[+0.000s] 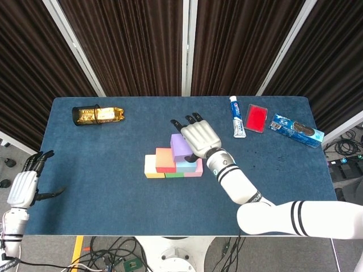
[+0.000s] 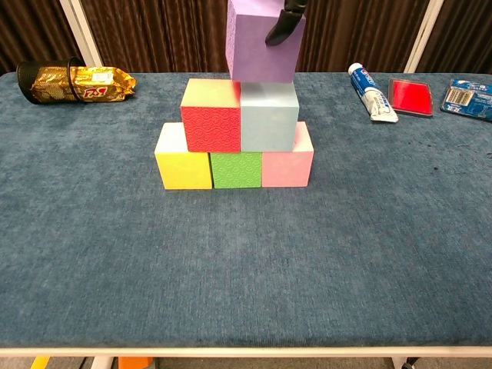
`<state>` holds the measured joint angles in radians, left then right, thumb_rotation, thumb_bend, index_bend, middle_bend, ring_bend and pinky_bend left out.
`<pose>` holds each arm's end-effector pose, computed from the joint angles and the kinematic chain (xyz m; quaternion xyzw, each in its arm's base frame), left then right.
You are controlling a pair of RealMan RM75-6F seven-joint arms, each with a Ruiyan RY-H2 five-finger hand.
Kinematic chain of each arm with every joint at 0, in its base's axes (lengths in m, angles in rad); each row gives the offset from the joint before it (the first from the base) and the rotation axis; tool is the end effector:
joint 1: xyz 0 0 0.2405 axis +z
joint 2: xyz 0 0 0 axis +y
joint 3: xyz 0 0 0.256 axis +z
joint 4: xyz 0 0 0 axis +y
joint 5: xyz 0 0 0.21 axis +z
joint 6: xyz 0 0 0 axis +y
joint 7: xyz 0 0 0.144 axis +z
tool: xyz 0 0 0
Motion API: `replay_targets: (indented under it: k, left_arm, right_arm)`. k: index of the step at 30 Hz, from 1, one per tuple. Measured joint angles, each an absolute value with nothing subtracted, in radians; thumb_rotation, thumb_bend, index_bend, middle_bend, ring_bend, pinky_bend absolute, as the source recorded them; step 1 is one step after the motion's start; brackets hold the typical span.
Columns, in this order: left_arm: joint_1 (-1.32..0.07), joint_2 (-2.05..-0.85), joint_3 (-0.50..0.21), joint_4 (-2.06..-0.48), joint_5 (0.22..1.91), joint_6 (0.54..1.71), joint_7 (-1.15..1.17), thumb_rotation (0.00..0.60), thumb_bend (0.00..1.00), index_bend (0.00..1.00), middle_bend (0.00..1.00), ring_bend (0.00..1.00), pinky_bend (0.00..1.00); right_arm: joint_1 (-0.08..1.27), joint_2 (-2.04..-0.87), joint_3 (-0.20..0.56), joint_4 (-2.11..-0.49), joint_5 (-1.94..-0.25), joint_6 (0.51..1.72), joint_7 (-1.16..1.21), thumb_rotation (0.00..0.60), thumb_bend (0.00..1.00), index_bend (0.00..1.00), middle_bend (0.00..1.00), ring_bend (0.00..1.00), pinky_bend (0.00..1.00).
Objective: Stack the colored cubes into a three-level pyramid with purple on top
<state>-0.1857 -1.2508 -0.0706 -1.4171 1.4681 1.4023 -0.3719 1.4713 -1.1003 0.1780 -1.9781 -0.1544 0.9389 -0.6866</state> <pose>-0.3243 0.2207 0.1293 -0.5416 -0.4745 -0.4780 0.5029 0.0377 -0.3632 0.0766 0.7946 -0.3498 0.2959 0.3983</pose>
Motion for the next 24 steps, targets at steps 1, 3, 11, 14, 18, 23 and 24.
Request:
replay_targets:
  k: [1,3,11,14,18,23,24]
  left_arm:
    - [-0.185,-1.251,-0.070,-1.415,1.470,1.404,-0.375,0.600,0.13,0.08,0.13,0.00,0.04]
    - [-0.183,-1.250,-0.069,-1.412,1.471,1.406,-0.380,0.600,0.13,0.08,0.13,0.00,0.04]
    - [-0.182,-1.251,-0.070,-1.407,1.476,1.409,-0.387,0.600,0.13,0.08,0.13,0.00,0.04]
    - [-0.182,-1.252,-0.070,-1.405,1.477,1.409,-0.385,0.600,0.13,0.08,0.13,0.00,0.04]
    - [-0.181,-1.253,-0.069,-1.403,1.478,1.408,-0.386,0.600,0.13,0.08,0.13,0.00,0.04]
    - [-0.180,-1.254,-0.068,-1.400,1.474,1.405,-0.396,0.600,0.13,0.08,0.13,0.00,0.04]
    - [-0.180,-1.254,-0.067,-1.399,1.474,1.402,-0.398,0.600,0.13,0.08,0.13,0.00,0.04]
  right_arm:
    - [1.484,-1.104,0.178,-1.982,-0.127,0.954,-0.700,0.600,0.15,0.00,0.58,0.08,0.00]
    - [1.512,-1.116,0.181,-1.989,-0.072,0.983,-0.728,0.600,0.15,0.00,0.58,0.08,0.00]
    - [1.555,-1.168,0.197,-1.980,0.002,1.021,-0.777,0.600,0.15,0.00,0.58,0.08,0.00]
    - [1.562,-1.183,0.203,-1.970,0.013,1.023,-0.788,0.600,0.15,0.00,0.58,0.08,0.00]
    - [1.567,-1.196,0.209,-1.959,0.023,1.024,-0.798,0.600,0.15,0.00,0.58,0.08,0.00]
    - [1.571,-1.208,0.215,-1.954,0.035,1.032,-0.809,0.600,0.15,0.00,0.58,0.08,0.00]
    - [1.572,-1.211,0.217,-1.953,0.039,1.035,-0.812,0.600,0.15,0.00,0.58,0.08,0.00]
